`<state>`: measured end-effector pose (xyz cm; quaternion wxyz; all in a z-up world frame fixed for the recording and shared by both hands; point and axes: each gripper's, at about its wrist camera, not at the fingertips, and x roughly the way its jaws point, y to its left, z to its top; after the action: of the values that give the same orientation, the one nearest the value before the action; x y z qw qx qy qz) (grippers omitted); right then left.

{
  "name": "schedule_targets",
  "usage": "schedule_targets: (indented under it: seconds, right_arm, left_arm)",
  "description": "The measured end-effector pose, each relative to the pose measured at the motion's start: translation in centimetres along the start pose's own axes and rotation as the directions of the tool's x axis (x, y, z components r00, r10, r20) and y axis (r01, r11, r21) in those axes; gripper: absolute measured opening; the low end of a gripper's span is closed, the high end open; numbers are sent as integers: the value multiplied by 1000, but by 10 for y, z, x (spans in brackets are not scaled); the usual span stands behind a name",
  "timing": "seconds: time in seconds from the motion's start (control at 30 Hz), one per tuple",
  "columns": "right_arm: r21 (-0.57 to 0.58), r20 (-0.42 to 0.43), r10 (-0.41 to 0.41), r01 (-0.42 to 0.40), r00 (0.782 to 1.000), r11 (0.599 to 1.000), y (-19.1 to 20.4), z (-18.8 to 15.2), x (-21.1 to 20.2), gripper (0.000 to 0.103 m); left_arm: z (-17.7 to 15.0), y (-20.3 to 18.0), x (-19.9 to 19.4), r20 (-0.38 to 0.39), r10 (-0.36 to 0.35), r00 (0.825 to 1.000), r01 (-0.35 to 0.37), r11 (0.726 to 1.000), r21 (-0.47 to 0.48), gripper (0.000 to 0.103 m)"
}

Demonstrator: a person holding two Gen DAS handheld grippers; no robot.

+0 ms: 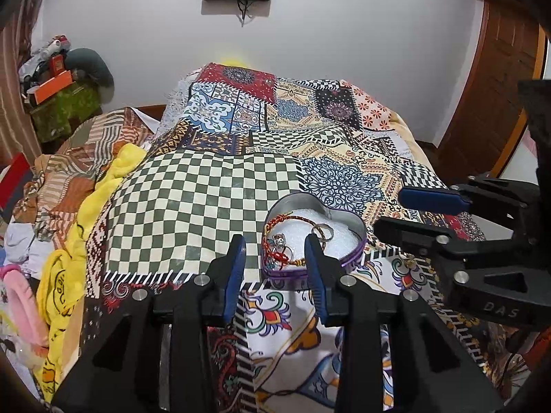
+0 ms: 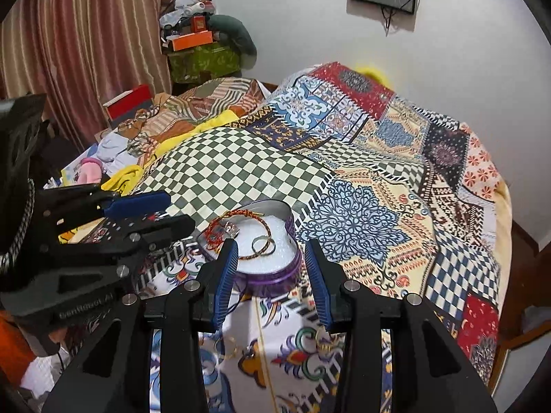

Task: Organize jewelry
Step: 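Move the left gripper back to a gold ring on the cloth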

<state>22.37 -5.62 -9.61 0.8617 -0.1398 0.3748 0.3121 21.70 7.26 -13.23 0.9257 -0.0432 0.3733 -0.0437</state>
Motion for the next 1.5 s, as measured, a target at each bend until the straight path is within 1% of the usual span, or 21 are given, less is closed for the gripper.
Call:
schedule_targets:
  seconds: [0.2,0.3,0.37,0.7,0.97,1.23,1.37,1.5]
  right_arm:
    - [15,29,-7,7,1000,1000,0,-8,-20,37]
    - [40,34,-11,9,999,999,-6,-13,-26,37]
    - [61,33,-15,13,999,998,-11,-16,-30,37]
    - [150,27,-25,21,999,988,-35,-39,-50,37]
    - [176,-12,-52,53,999,983,-49,-62,-47,37]
    - [226,-59,-13,27,998,974,-59,-85,-35,37]
    - [221,-81,-3,21,997,975,-56,-88,-25,37]
    - [220,-82,6,12,997,975,-57,-87,-18,37]
  left_arm:
    - [-5,-7,-18,7,12,1000,-12,1000,17,36]
    - [-9,-12,-24,6,12,1000,-12,1000,21,39]
    - [-12,-15,-27,4,10,1000,-10,1000,22,40]
    - [-27,-37,-29,-45,-20,999,22,999,41,40]
    - [-42,-56,-16,-104,-46,994,54,996,77,40]
    - [-52,-67,3,-155,-75,985,88,993,80,40]
    - [-56,-70,10,-165,-80,983,96,991,89,40]
    - [-56,-72,15,-164,-94,982,110,990,93,40]
